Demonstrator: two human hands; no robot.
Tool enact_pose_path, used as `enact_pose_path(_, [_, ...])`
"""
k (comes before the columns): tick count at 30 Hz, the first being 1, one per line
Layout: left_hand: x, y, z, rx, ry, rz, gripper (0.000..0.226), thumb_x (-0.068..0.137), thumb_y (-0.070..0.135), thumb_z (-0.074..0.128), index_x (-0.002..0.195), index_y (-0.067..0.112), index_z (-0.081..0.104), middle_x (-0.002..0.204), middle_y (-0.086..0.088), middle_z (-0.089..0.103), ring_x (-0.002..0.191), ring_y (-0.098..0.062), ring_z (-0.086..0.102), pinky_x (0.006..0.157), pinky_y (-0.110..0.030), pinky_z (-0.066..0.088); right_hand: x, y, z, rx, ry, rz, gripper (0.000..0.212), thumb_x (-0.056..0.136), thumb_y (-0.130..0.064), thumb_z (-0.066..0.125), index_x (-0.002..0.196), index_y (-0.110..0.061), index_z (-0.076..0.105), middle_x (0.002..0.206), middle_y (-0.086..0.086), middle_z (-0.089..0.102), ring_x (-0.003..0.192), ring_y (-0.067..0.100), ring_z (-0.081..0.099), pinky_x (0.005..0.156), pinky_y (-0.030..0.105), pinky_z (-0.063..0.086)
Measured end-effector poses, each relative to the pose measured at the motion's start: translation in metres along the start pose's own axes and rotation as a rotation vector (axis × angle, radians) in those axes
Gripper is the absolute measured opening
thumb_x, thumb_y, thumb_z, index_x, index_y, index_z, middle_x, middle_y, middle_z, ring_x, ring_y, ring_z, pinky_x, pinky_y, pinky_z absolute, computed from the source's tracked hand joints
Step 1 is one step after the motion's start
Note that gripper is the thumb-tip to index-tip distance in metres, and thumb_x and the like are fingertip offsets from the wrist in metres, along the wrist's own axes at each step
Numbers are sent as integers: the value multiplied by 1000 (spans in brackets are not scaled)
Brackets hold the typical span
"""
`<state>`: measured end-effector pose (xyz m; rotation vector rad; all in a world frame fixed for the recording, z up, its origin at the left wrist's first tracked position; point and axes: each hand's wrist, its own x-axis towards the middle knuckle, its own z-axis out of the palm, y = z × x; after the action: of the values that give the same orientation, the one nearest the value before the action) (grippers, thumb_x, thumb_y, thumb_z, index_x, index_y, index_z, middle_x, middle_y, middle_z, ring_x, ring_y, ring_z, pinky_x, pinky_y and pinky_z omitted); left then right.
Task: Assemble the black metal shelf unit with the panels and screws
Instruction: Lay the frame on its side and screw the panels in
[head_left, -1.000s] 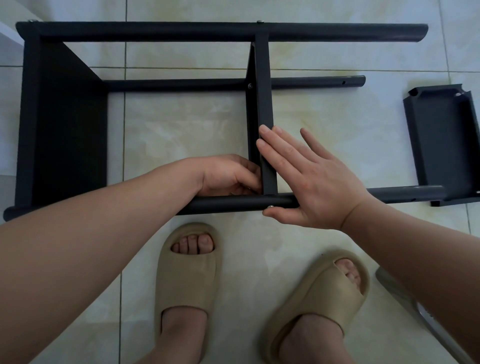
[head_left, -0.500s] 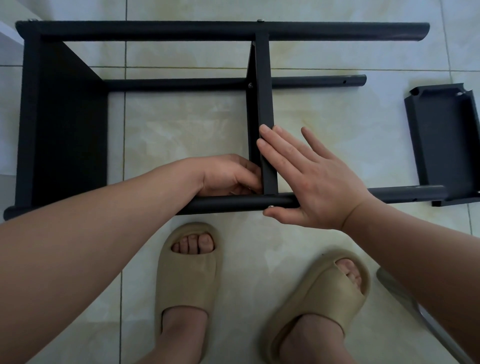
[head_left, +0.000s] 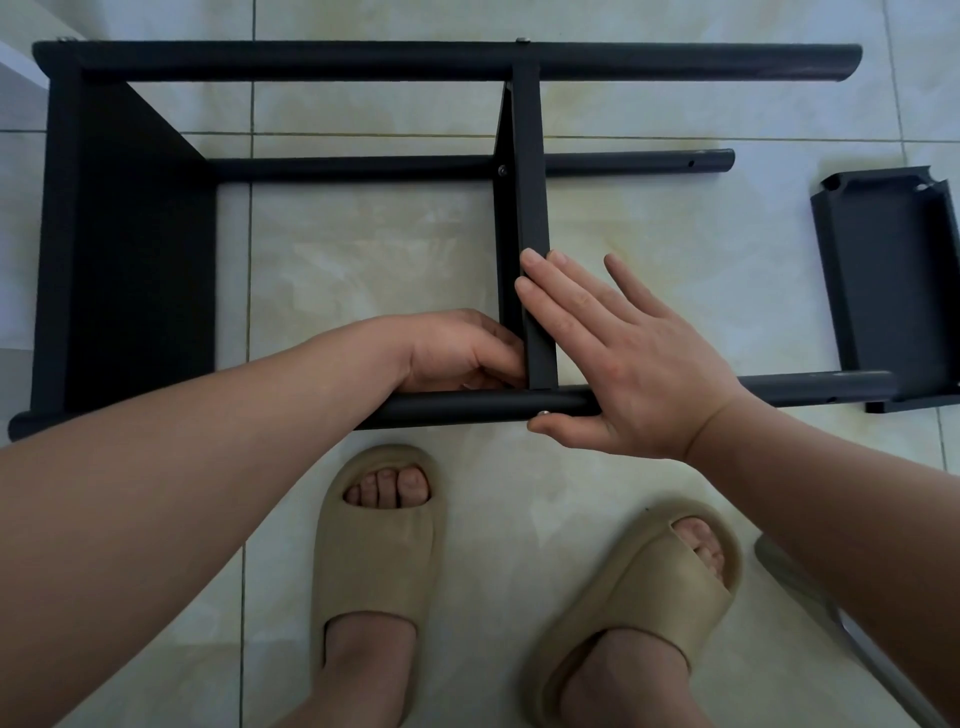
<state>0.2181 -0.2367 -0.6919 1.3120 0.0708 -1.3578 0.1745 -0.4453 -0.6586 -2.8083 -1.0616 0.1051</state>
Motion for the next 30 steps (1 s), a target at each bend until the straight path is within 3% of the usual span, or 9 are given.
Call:
enact_pose_path(7, [-3, 5, 2, -91, -35, 11, 13, 85, -8, 55, 91, 3, 56, 73, -8, 59, 64, -17, 57, 65, -27, 42, 0, 0, 0, 6, -2, 0, 98, 90, -72, 43, 159, -4, 25, 168, 11, 17, 155, 27, 17, 123, 57, 21])
enact_pose_path(10, [-3, 3, 3, -50, -53, 15, 8, 88, 0, 58, 93, 3, 64, 78, -5, 69, 70, -16, 66, 65, -25, 49, 0, 0, 0, 7, -2, 1, 98, 91, -72, 43, 159, -3, 25, 168, 10, 17, 155, 26, 17, 123, 56, 21])
enact_pose_path(13, [-2, 1, 2, -4, -9, 13, 16, 92, -1, 57, 87, 6, 70, 77, -6, 73, 68, -15, 71, 60, -21, 53, 0, 0, 0, 6, 0, -1, 98, 91, -71, 44, 158, -3, 25, 168, 11, 17, 155, 27, 18, 123, 57, 21])
enact_pose_path(20, [-4, 4, 3, -55, -22, 13, 13, 91, -10, 52, 88, -1, 61, 70, -8, 66, 61, -16, 65, 60, -24, 52, 0, 0, -1, 6, 7, -3, 98, 90, -71, 45, 158, -3, 26, 168, 11, 18, 155, 27, 19, 122, 57, 23])
enact_pose_path(24, [-3, 4, 4, -125, -53, 4, 25, 89, -7, 52, 112, 2, 54, 83, -12, 62, 71, -21, 64, 70, -30, 49, 0, 0, 0, 6, 3, -3, 98, 90, -71, 45, 158, -3, 26, 168, 11, 17, 155, 27, 18, 122, 57, 22])
enact_pose_path(27, [-3, 3, 4, 4, -43, 17, 11, 92, -2, 53, 93, -2, 64, 80, -9, 69, 72, -16, 68, 68, -26, 53, 0, 0, -1, 2, -5, 0, 98, 90, -71, 45, 158, -3, 25, 168, 11, 17, 155, 27, 18, 122, 57, 22])
enact_pose_path(30, [-4, 3, 4, 34, -16, 13, 17, 93, -3, 54, 85, 5, 67, 71, -5, 70, 64, -14, 68, 60, -22, 52, 0, 0, -2, 2, -11, 1, 98, 91, -71, 44, 158, -3, 25, 168, 11, 17, 155, 27, 17, 122, 57, 22])
